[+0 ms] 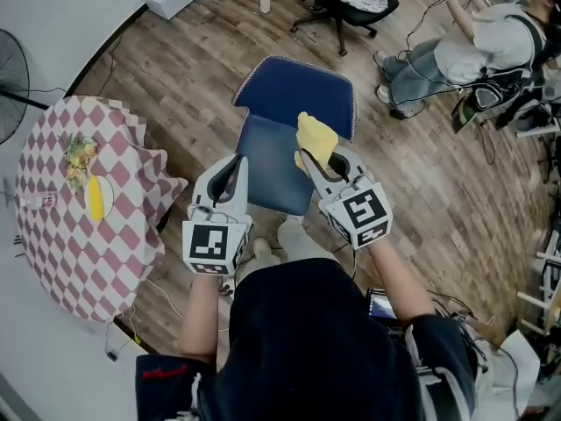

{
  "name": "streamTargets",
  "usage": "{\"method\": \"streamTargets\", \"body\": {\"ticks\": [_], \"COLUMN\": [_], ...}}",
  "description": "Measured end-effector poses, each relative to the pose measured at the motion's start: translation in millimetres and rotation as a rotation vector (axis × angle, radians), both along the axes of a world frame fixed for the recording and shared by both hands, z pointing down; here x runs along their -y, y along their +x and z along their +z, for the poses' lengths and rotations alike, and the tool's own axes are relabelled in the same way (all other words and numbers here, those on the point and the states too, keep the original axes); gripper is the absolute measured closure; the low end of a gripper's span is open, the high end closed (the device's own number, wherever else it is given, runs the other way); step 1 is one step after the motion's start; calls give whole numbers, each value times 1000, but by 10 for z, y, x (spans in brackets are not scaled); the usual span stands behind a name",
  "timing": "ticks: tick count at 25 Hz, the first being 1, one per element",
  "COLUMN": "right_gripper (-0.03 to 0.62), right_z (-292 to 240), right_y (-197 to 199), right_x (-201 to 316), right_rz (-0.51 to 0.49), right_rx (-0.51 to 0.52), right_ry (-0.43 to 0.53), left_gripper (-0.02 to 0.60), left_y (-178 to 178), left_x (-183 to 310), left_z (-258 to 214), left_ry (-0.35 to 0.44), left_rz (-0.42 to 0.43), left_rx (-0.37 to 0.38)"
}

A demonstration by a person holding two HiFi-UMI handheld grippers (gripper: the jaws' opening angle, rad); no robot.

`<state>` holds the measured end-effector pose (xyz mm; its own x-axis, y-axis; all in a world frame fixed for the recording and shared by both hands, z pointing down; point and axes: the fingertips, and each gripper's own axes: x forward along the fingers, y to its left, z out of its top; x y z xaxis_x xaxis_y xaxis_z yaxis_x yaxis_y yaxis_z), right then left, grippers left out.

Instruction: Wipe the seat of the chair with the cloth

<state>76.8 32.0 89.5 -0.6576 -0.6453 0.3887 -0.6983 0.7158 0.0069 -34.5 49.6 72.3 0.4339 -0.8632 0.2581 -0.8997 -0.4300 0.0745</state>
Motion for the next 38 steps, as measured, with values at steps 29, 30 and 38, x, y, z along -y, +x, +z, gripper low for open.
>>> {"method": "streamTargets", "body": {"ticks": [29, 30, 38], "right_gripper": [545, 545, 545], "right_z": [3237, 3361, 4199], "right_y": [-270, -293, -492], "right_x": [-266, -294, -461], "right_rz": [13, 17, -4], "right_rx": [-72, -74, -104], "right_ry": [-510, -529, -598], "left_gripper": [568, 568, 568], "left_y": [-79, -67, -72], "left_x": [-75, -84, -247], "left_z": [3397, 3502, 4450], "left_ry": [-521, -532, -599], "left_rz": [130, 136, 205], "left_rx": [39, 36, 123]}}
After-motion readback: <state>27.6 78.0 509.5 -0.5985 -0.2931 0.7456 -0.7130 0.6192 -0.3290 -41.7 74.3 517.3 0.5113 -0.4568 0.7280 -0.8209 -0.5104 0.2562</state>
